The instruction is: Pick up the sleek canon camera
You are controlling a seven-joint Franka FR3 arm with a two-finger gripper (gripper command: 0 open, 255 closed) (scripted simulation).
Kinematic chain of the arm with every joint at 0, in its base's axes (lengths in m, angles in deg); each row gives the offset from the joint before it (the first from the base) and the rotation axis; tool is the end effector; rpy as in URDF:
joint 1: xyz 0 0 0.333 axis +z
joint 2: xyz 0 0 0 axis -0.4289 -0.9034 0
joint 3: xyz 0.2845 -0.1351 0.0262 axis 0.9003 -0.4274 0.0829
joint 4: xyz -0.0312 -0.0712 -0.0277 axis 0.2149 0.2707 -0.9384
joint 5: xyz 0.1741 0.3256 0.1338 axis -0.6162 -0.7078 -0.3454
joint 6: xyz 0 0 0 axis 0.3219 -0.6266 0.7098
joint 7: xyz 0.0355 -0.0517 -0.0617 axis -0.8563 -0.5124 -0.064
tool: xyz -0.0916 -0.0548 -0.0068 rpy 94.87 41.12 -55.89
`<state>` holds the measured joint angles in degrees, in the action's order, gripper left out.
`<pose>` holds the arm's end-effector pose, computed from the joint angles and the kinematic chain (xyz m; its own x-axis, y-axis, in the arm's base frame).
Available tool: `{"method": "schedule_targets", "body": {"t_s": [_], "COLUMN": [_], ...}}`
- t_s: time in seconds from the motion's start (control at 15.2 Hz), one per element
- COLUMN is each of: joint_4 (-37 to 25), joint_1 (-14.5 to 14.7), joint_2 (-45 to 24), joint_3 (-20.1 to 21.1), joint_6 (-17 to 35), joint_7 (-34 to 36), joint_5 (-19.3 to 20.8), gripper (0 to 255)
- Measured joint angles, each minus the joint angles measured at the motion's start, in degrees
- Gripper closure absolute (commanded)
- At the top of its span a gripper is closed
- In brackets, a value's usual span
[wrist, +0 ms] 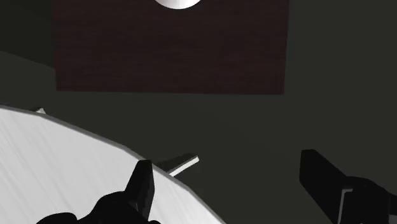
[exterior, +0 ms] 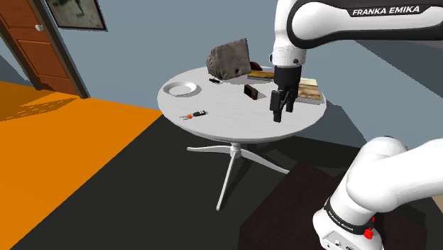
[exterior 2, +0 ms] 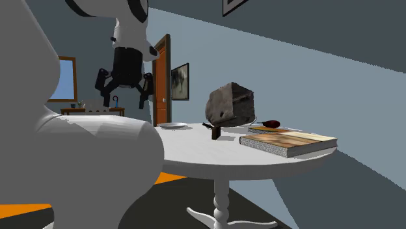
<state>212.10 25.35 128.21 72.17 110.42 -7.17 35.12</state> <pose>0.3045 0.0210 0.5466 0.9839 0.0892 -0.1551 0.0787 -0.9943 -0.0722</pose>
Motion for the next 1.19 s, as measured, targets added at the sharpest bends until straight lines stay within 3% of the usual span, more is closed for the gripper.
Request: {"method": "schedule_targets", "body": {"t_s": [0.46, 1.19], "joint_4": [-3.80, -17.12], "joint_1": [-2.27, -6.13], "joint_2": [-8.94, -30.17], "joint_3": [-2.09, -6.42], "joint_6": [5.87, 15.70], "joint_7": [-0.82, -1.80], "joint_5": [2.09, 4.31], "gripper": [0, 0]}}
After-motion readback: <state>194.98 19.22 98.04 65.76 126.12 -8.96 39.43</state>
